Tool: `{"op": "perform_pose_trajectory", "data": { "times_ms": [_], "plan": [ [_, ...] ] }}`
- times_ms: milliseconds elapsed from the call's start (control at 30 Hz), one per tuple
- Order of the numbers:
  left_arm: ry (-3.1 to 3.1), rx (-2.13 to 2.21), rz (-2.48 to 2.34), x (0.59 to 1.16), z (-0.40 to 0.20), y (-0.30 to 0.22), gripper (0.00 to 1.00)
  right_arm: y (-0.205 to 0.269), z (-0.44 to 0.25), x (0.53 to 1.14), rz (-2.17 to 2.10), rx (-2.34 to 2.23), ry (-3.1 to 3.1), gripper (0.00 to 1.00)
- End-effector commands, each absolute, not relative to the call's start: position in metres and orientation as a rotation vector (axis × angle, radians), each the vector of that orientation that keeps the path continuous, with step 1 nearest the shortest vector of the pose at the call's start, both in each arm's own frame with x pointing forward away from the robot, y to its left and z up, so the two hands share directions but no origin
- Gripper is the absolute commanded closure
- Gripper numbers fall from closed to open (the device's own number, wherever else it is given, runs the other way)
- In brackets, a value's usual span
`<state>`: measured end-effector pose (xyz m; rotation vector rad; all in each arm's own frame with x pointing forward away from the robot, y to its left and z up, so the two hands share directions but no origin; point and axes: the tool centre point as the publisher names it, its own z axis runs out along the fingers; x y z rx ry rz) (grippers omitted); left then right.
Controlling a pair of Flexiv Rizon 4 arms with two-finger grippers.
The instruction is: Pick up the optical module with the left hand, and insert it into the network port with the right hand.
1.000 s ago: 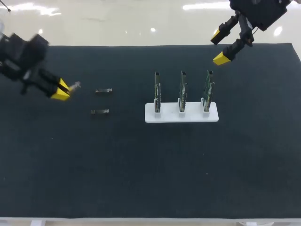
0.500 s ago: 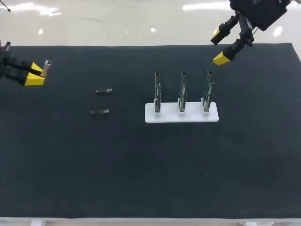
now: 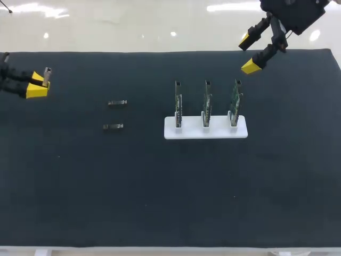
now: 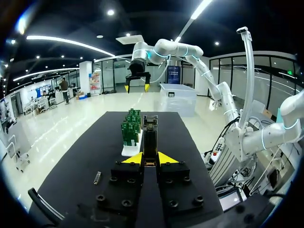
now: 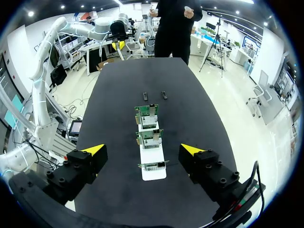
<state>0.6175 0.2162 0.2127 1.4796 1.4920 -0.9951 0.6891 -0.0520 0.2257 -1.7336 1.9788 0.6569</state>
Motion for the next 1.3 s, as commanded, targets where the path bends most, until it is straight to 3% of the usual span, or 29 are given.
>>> {"op": "perform_pose_trajectory", "data": {
  "times_ms": [33,1300],
  "plan": [
    [1.49,1.48,-0.995,0.618,0.212,0.216,1.0,-0.052,0.225,0.69,0.66,-1.735,1.977,0.0],
    [1.242,1.289,-1.141,0.676,0.193,0.012,1.0,-0.052,0.225,0.69,0.66,-1.735,1.977,0.0]
  ]
}}
